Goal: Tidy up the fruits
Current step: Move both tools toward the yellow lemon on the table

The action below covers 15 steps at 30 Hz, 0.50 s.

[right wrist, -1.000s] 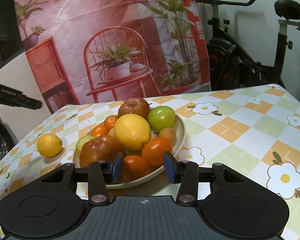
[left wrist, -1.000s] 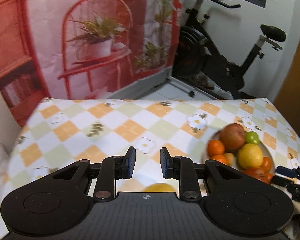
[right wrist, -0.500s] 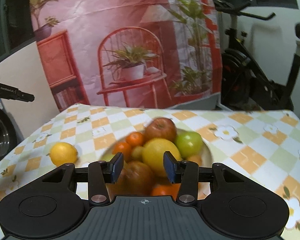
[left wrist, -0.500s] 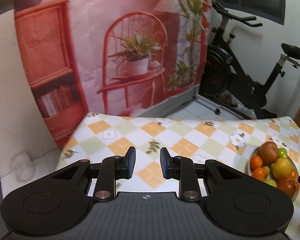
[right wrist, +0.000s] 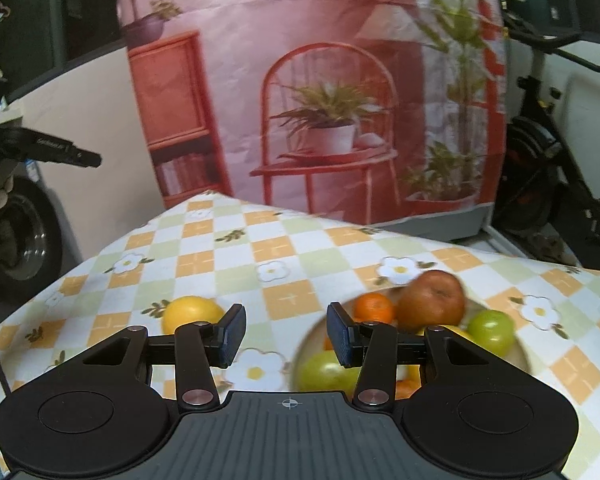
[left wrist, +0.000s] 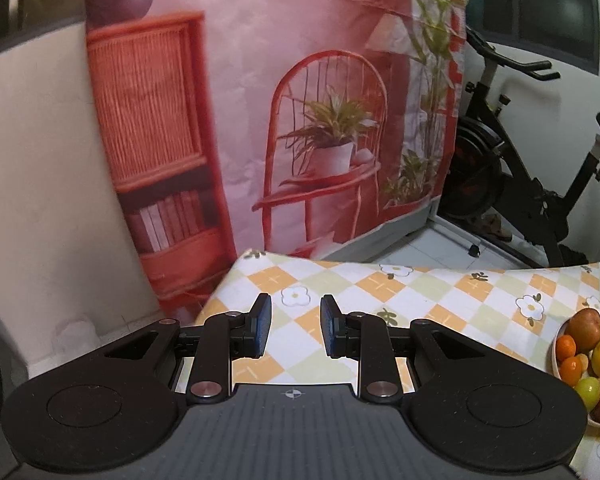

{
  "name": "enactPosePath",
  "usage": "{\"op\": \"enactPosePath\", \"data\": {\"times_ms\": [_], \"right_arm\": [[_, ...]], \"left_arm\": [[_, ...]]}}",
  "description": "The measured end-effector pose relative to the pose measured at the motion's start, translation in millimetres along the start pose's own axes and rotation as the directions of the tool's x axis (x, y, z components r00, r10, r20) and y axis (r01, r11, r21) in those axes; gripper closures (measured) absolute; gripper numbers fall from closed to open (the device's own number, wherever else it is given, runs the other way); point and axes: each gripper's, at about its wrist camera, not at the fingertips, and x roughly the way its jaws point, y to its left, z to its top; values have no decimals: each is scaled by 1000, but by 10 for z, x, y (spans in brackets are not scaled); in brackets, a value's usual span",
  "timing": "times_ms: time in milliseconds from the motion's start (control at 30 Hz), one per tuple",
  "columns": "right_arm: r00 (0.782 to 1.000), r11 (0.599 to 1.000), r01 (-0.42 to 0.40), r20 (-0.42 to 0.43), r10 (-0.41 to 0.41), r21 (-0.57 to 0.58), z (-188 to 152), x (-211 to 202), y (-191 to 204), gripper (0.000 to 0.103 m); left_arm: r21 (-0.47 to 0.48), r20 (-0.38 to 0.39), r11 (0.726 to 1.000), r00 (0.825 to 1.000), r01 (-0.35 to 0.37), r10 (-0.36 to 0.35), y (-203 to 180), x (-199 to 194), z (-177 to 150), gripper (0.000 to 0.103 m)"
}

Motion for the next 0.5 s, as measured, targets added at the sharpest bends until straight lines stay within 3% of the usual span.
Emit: {"op": "enactPosePath", "data": {"times_ms": [167,300,500], "right_arm": [[998,999,-6,-59,3,-52,-21,241,215,61],[993,998,-13,-115,6,-58,-43,429,307,61],[983,997,-32,-180,19,-66,-59,619,379,61]], "left_arm": [[-47,-42,996,996,77,-79,-138,187,-233,75],[-111,-82,982,983,153,-163,-318,395,-401,75],[-165,-181,952,940,260,-288,-604,681,-735,75]]}}
